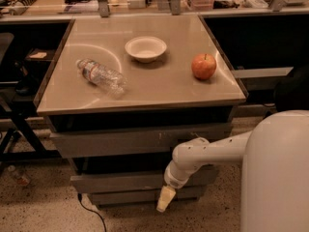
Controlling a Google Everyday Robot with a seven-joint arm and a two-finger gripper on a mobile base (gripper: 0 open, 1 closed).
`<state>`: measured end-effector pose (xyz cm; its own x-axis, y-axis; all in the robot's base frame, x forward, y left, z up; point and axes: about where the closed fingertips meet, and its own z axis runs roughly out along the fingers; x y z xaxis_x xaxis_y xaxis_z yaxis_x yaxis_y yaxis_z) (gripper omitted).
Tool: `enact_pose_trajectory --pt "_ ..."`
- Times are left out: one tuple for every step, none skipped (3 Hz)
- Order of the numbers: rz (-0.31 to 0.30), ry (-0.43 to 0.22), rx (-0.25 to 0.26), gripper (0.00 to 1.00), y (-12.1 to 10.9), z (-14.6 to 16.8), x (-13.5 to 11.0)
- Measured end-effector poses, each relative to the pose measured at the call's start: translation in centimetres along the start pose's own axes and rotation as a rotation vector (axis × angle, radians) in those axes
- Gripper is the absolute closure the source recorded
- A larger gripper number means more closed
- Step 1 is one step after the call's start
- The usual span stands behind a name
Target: Open middle drawer
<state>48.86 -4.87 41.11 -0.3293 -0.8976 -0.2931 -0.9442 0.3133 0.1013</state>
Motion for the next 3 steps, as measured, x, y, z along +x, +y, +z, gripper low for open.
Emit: enact_pose_trajectory --pt "0.031 0.037 -0.042 0.00 3.4 -2.1 2.6" --pt "0.043 0.043 -0.055 0.00 4.4 -2.6 3.3" --pt "0.089 0.046 -0.106 0.00 7.0 -3.6 5.7"
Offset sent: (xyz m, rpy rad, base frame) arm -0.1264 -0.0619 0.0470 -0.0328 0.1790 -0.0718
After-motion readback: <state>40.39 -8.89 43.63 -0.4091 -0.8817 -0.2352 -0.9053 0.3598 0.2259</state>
